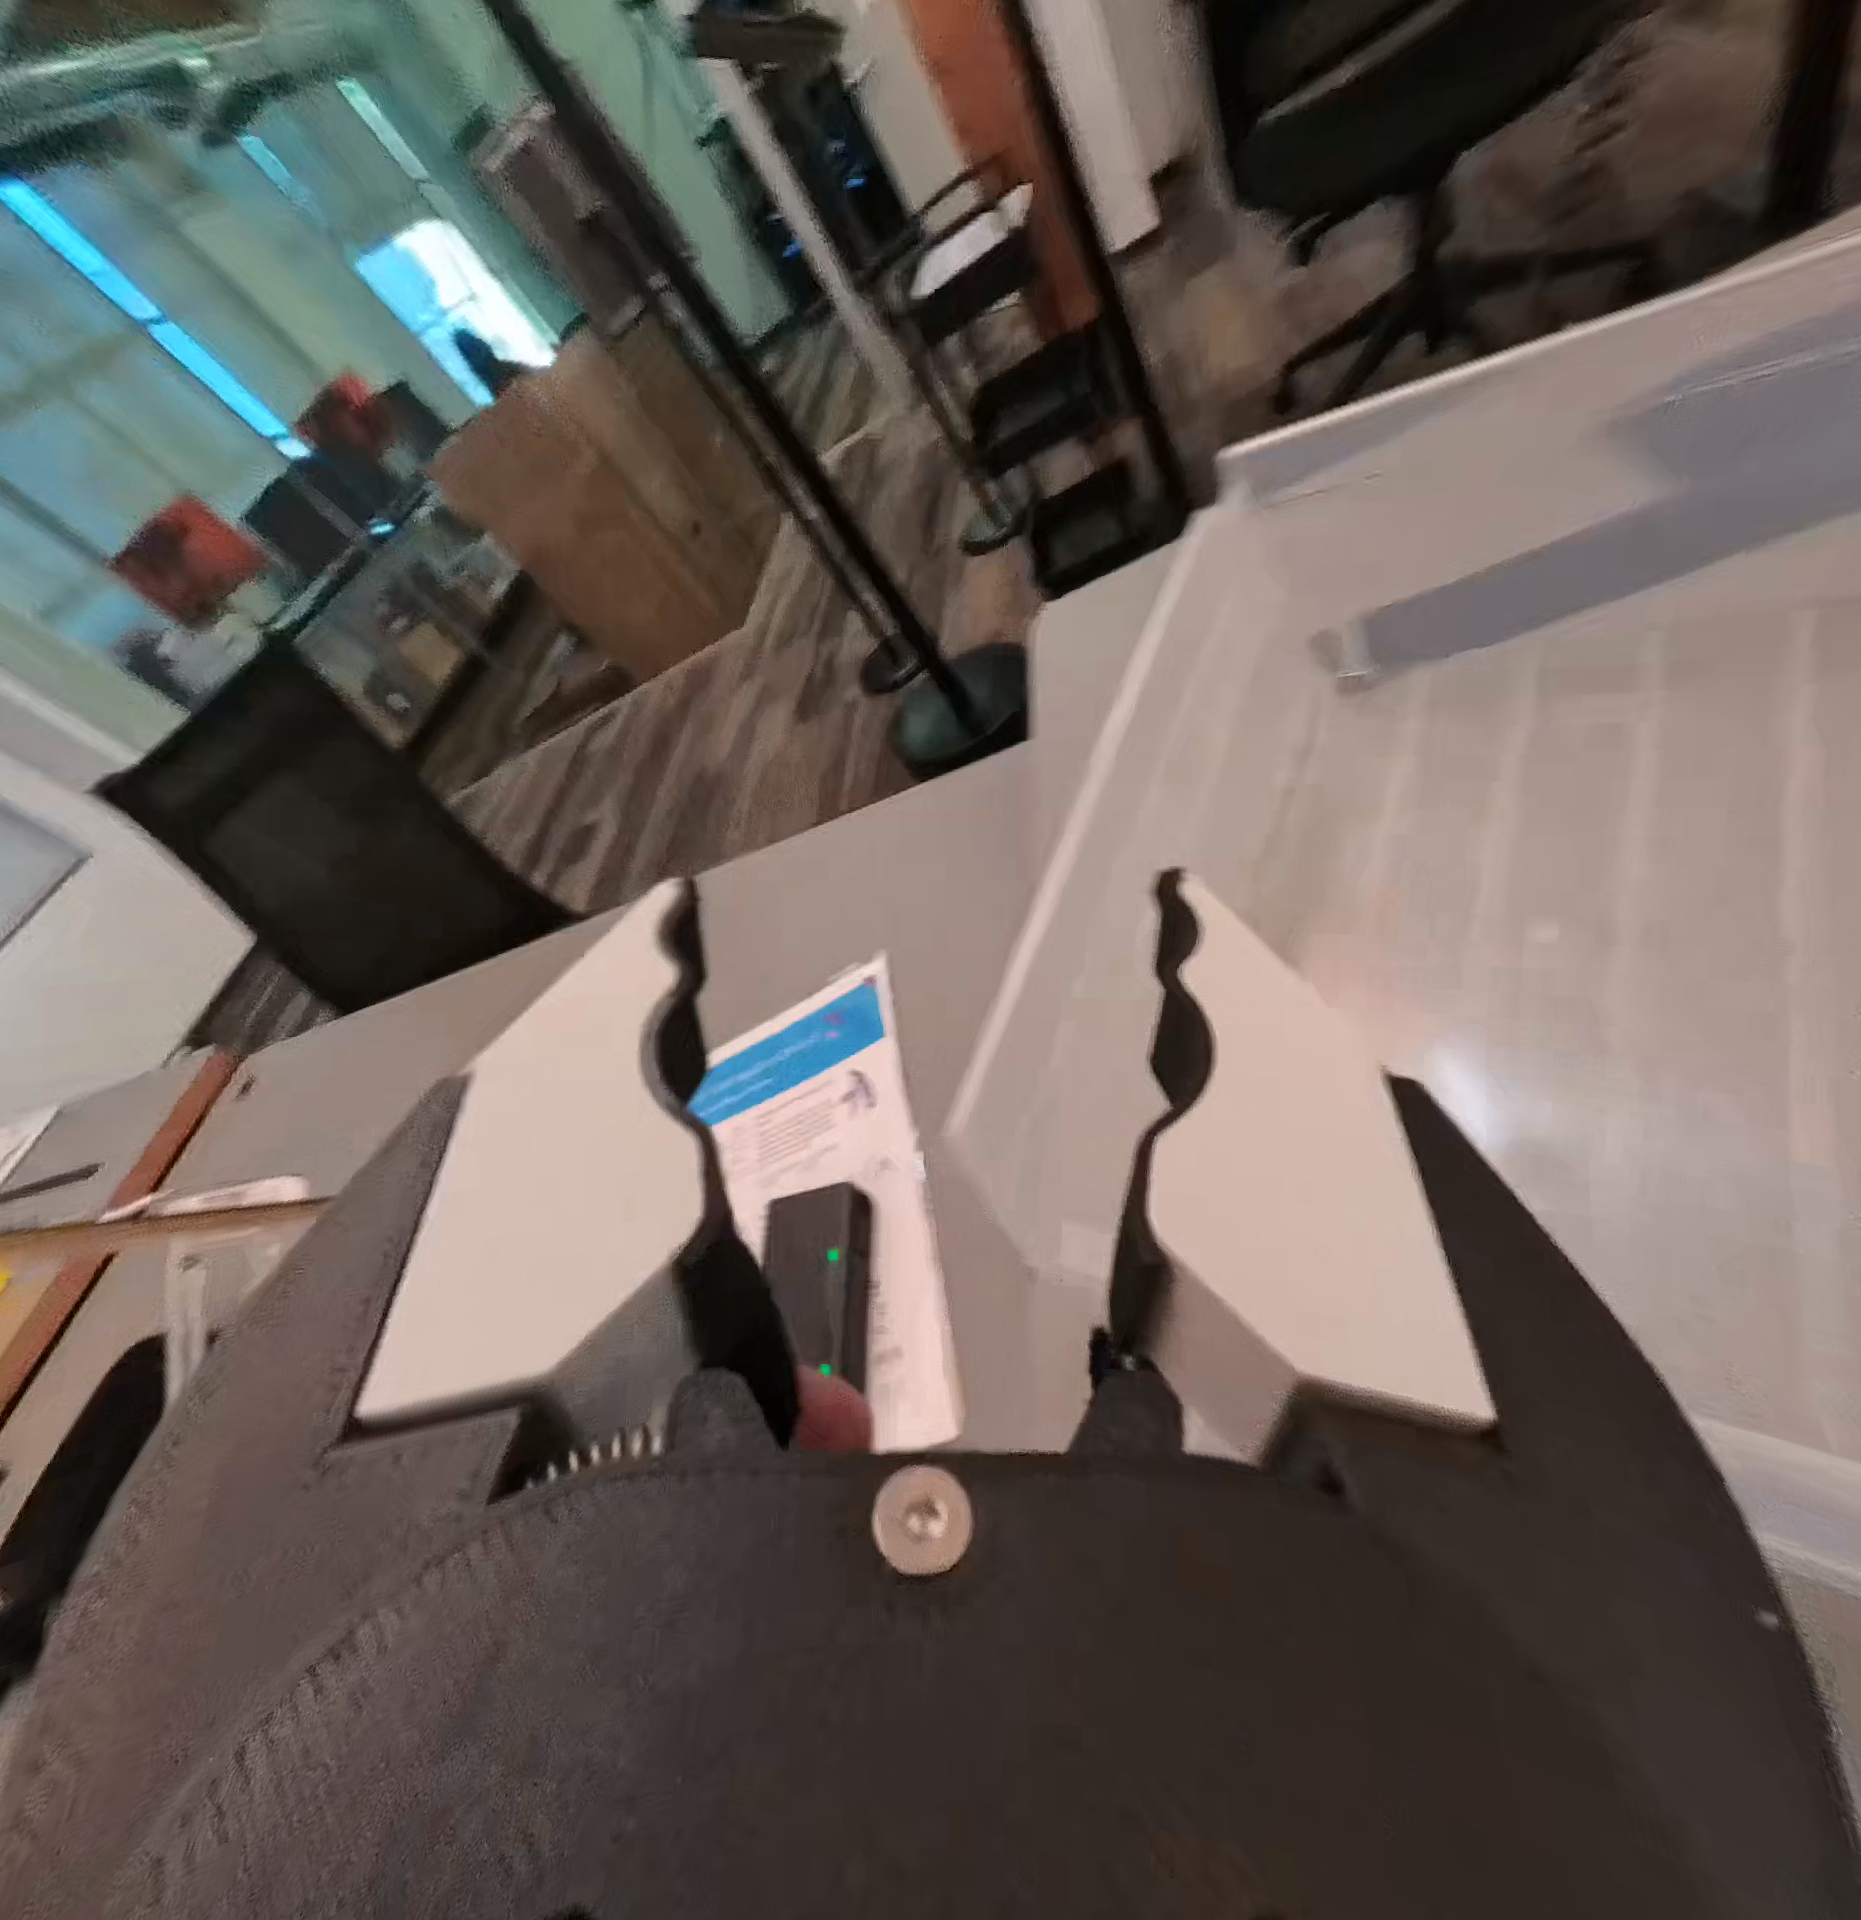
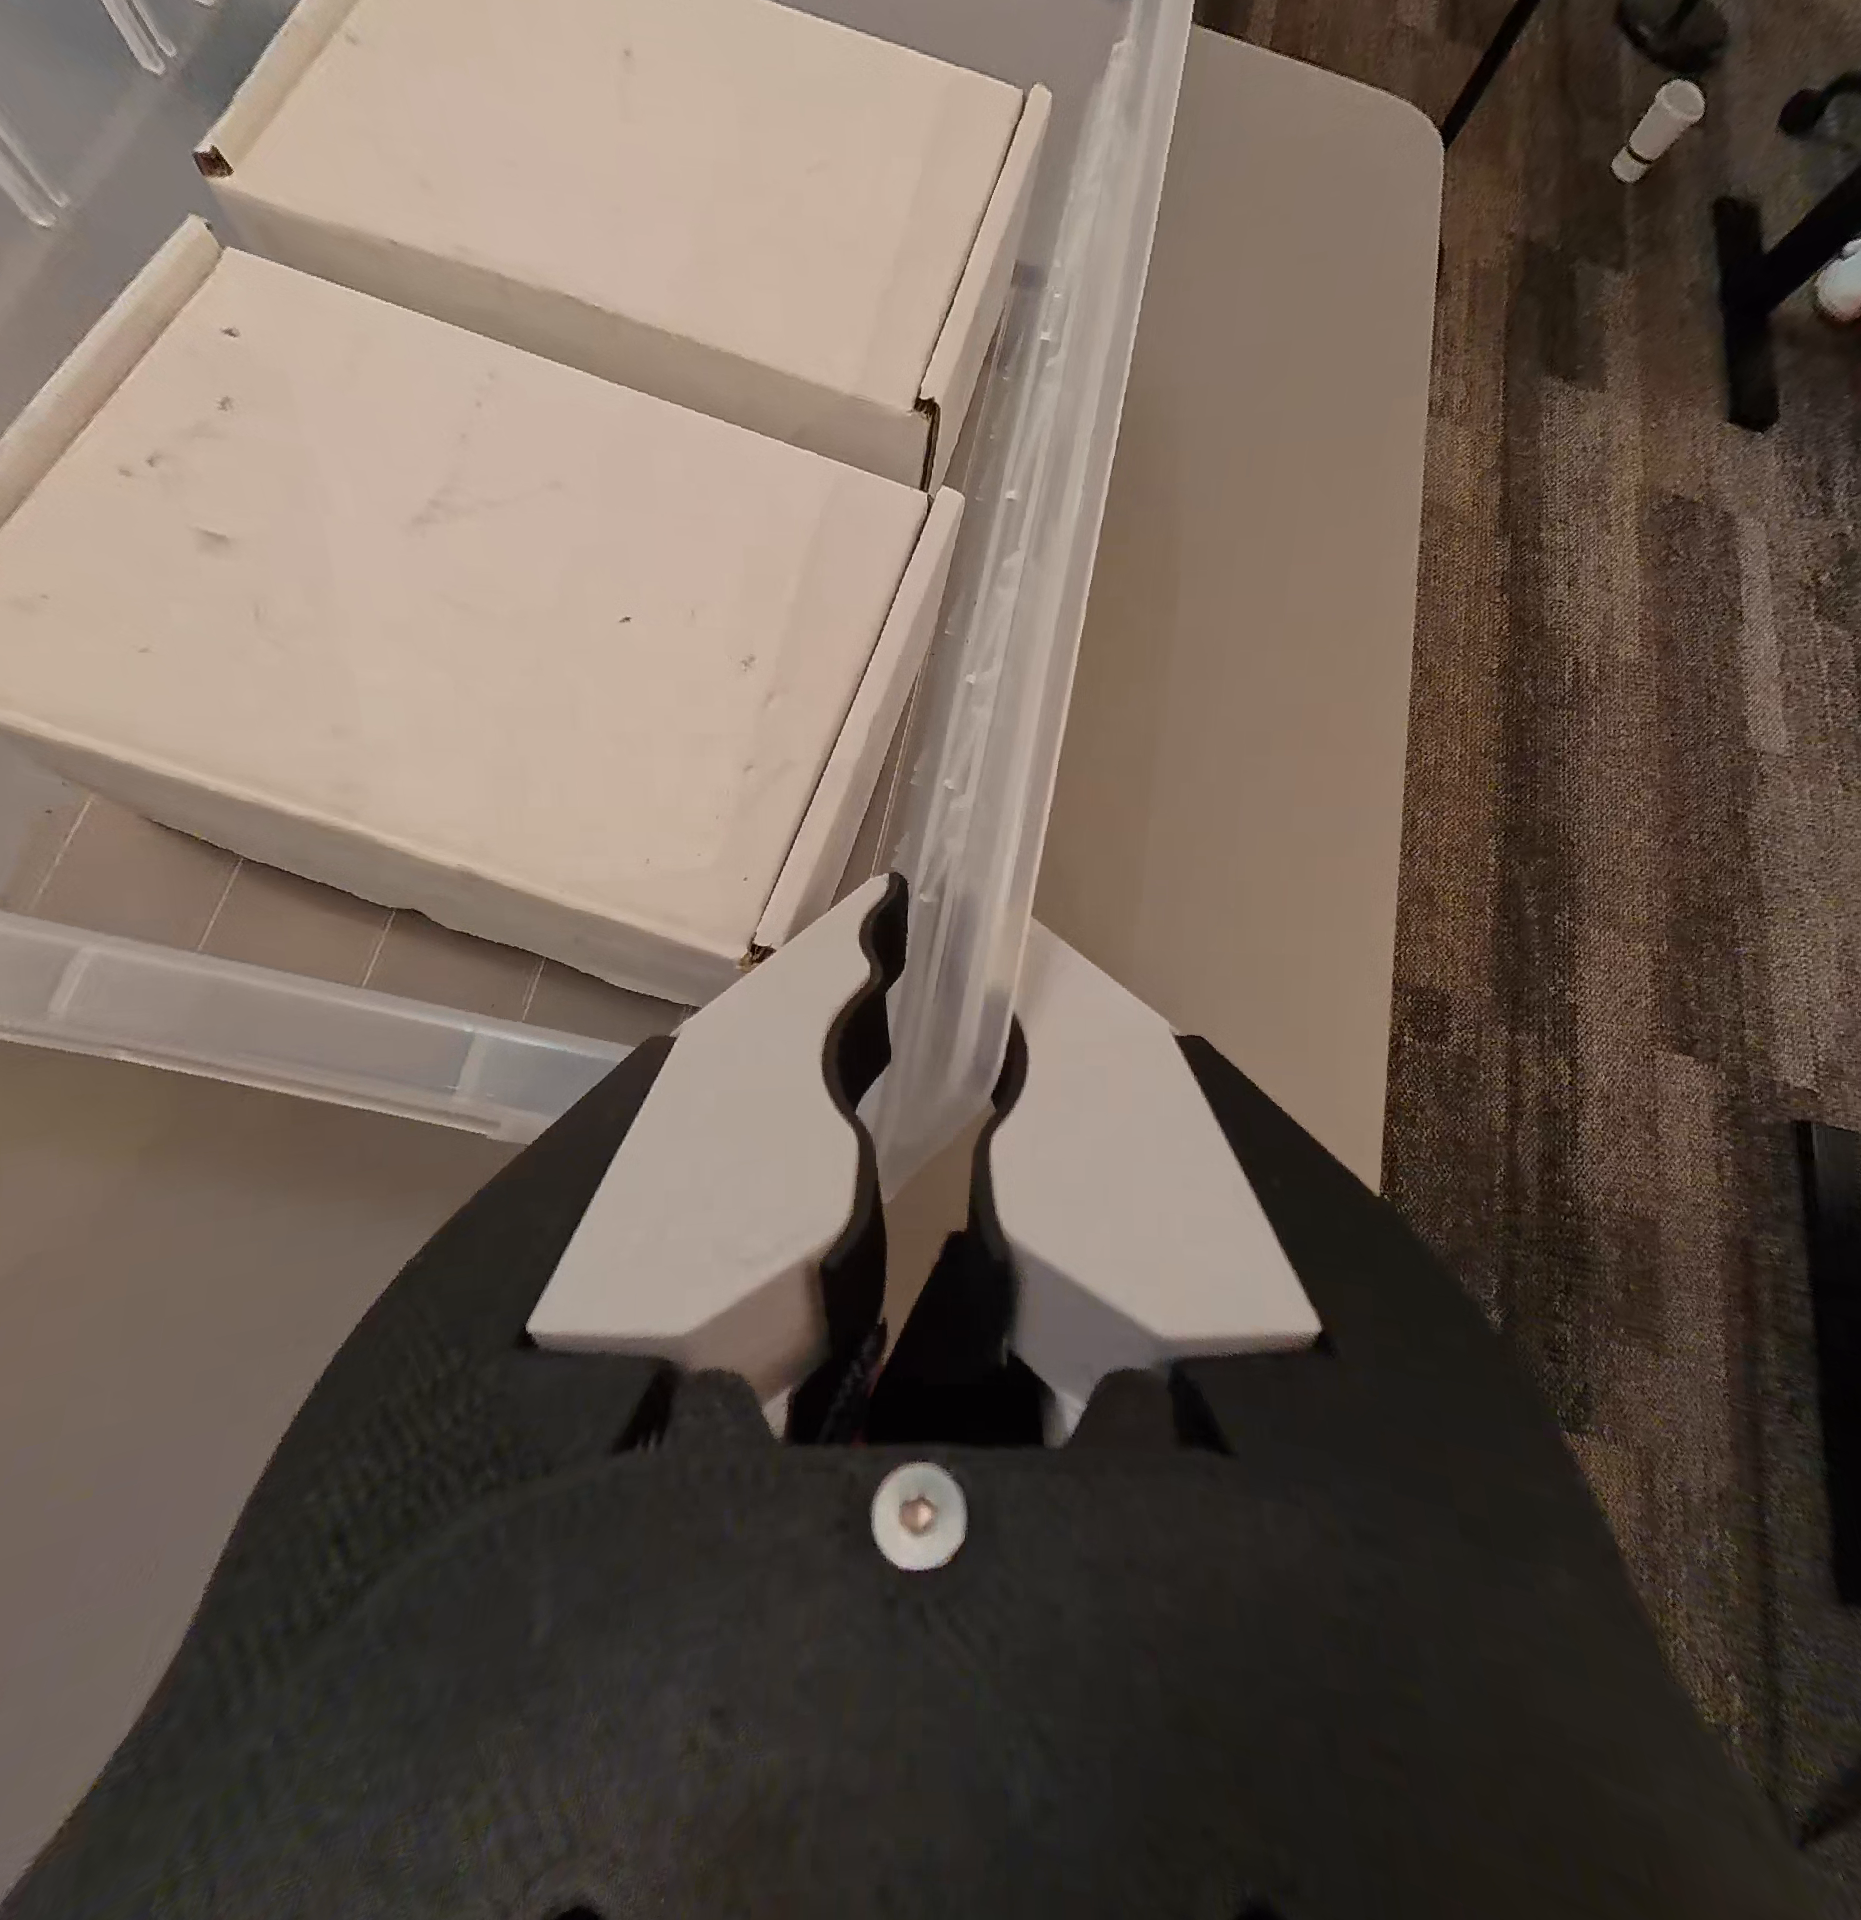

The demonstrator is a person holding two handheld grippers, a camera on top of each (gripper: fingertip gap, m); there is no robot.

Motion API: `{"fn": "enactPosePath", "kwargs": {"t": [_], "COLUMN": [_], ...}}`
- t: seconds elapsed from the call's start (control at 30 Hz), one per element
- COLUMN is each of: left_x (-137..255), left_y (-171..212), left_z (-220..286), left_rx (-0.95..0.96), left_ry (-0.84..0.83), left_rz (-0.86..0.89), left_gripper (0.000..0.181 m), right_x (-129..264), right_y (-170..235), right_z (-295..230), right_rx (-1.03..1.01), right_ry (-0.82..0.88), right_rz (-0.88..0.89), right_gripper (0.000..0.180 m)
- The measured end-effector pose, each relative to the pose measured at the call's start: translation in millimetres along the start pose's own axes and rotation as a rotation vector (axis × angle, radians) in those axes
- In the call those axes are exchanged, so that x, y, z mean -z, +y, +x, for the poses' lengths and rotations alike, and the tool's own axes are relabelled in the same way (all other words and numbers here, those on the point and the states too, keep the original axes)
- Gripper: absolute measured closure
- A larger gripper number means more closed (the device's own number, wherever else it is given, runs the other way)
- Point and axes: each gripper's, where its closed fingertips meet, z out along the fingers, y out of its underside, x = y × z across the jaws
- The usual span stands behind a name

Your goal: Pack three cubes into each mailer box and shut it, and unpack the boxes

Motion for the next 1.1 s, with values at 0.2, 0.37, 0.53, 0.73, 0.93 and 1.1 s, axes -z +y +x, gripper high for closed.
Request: {"fn": "enactPosePath", "kwargs": {"t": [0.2,0.37,0.53,0.73,0.93,1.1], "left_x": [-46.8,-57.6,-58.9,-46.6,-29.0,-9.8], "left_y": [59.0,69.3,57.5,41.9,21.1,4.1], "left_z": [-10.3,51.7,61.4,75.5,76.1,72.7], "left_rx": [0.091,0.242,0.283,0.424,0.456,0.451], "left_ry": [0.114,0.485,0.493,0.495,0.434,0.389], "left_rz": [-0.112,-0.126,-0.037,0.069,0.189,0.276], "left_gripper": [0.092,0.127,0.168,0.178,0.179,0.179], "right_x": [10.8,22.3,33.7,42.0,46.9,47.5], "right_y": [7.5,15.4,21.3,22.9,19.3,10.8], "right_z": [-11.6,-27.5,-50.2,-85.5,-132.9,-181.8], "right_rx": [-0.032,-0.04,-0.052,-0.057,-0.008,0.03], "right_ry": [-0.007,-0.017,-0.049,-0.07,-0.091,-0.115], "right_rz": [0.01,0.011,0.02,0.016,0.004,0.015], "right_gripper": [0.175,0.175,0.175,0.175,0.173,0.17]}}
